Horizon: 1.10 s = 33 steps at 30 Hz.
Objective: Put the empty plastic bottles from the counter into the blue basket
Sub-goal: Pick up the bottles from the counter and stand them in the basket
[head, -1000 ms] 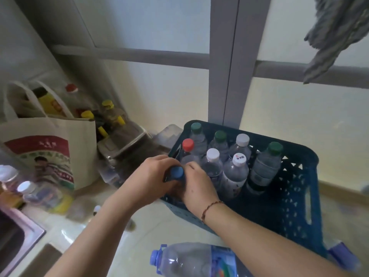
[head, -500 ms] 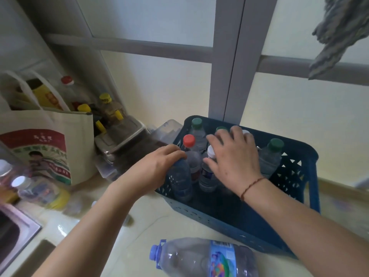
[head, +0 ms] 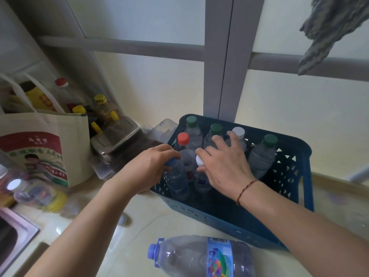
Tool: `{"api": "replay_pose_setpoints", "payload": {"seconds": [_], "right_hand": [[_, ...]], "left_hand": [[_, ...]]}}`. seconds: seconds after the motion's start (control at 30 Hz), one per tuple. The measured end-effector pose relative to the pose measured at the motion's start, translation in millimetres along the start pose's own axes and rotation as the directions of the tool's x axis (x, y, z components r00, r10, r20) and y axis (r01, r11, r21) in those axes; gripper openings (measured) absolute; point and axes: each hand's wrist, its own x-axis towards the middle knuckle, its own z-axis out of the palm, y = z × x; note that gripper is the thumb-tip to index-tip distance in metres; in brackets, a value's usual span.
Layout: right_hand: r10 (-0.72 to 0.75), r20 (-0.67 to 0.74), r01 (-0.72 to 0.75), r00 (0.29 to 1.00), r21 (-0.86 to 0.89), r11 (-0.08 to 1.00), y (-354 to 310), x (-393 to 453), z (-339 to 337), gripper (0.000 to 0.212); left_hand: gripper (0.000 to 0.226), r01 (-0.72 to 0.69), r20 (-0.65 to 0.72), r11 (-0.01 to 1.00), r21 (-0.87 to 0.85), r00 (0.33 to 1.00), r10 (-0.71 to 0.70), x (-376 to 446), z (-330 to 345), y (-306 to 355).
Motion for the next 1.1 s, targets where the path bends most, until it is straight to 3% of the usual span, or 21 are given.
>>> {"api": "replay_pose_setpoints", "payload": {"seconds": [0.17, 0.33, 0.5, 0.63, 0.73, 0.93, 1.03, 1.1], "right_hand": [[-0.055, -0.009, 0.056, 0.998, 0.066, 0.996, -14, -11, -7, 0.037], [-0.097, 0.033, 0.077, 0.995, 0.379, 0.922, -34, -29, -6, 0.030], [0.048, 0.136, -0.120, 0.990, 0.588, 0.800, -31, -31, -1, 0.036], [0.084, 0.252, -0.235, 0.964, 0.666, 0.708, -35, -35, 6, 0.041], [0.131, 0.239, -0.268, 0.962, 0.734, 0.624, -42, -33, 11, 0.039], [0.150, 0.254, -0.294, 0.955, 0.769, 0.568, -43, -37, 14, 0.040], [0.141, 0.346, -0.366, 0.928, 0.770, 0.522, -33, -38, 18, 0.052], [0.123, 0.371, -0.383, 0.920, 0.793, 0.474, -25, -40, 20, 0.060]], "left_hand": [[0.041, -0.026, 0.070, 0.999, -0.031, 0.997, 0.028, 0, -9, -4], [0.041, -0.004, 0.153, 0.996, -0.086, 0.988, 0.017, -2, -14, 0], [0.026, 0.046, 0.205, 0.993, -0.107, 0.978, -0.023, -1, -14, 2], [0.022, 0.032, 0.252, 0.994, -0.104, 0.968, -0.005, 0, -16, -2], [0.023, 0.011, 0.253, 0.994, -0.112, 0.967, 0.018, -5, -15, -3], [0.038, -0.023, 0.266, 1.000, -0.005, 0.964, 0.024, -7, -10, 3], [0.053, -0.048, 0.316, 0.997, 0.068, 0.948, 0.024, -4, -14, 12], [0.058, -0.113, 0.250, 0.991, 0.078, 0.964, 0.091, -1, -12, 26]]}}
